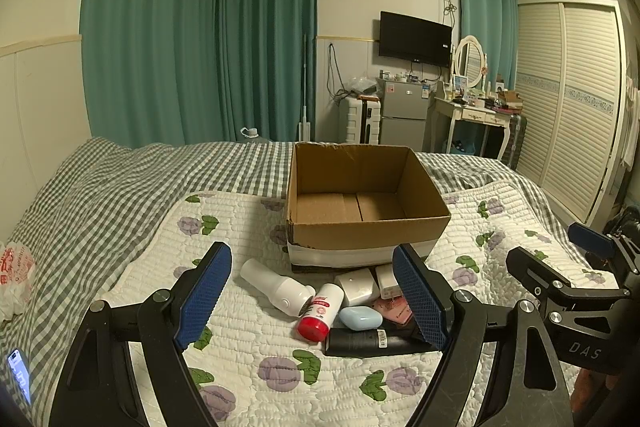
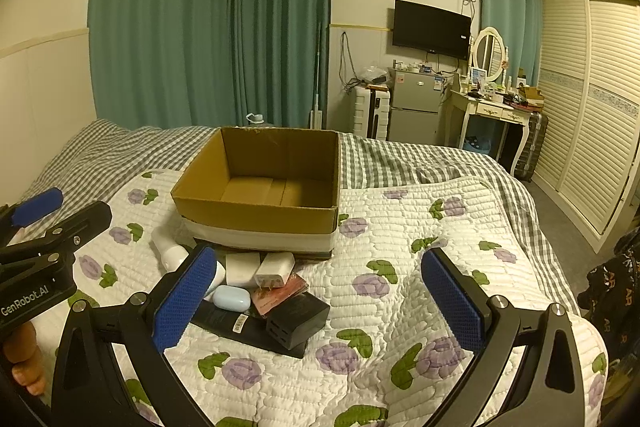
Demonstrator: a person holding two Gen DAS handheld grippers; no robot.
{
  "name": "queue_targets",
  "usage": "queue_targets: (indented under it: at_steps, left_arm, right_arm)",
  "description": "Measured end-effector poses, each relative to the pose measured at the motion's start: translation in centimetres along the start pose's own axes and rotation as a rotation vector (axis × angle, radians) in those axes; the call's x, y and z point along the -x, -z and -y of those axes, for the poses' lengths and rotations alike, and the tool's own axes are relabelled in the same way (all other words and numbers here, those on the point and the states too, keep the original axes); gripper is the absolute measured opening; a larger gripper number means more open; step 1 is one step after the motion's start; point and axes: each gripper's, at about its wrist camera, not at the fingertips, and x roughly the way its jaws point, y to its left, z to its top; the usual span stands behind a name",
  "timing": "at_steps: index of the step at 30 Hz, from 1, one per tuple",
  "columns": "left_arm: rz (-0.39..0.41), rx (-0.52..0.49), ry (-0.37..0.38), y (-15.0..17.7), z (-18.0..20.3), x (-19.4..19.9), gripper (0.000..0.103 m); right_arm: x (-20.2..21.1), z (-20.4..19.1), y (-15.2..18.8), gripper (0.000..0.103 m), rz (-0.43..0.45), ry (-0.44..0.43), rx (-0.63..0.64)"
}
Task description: Organize rigid objects
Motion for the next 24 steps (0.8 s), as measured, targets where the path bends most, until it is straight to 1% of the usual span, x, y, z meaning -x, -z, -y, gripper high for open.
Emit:
queue_targets:
  at_steps: [24]
  left_arm:
    - [-0.001, 0.003, 0.001, 0.02, -0.14, -0.05, 0.085]
  right_arm:
    - [-0.14, -0.44, -0.21, 0.103, -0.002, -0.009, 0.014]
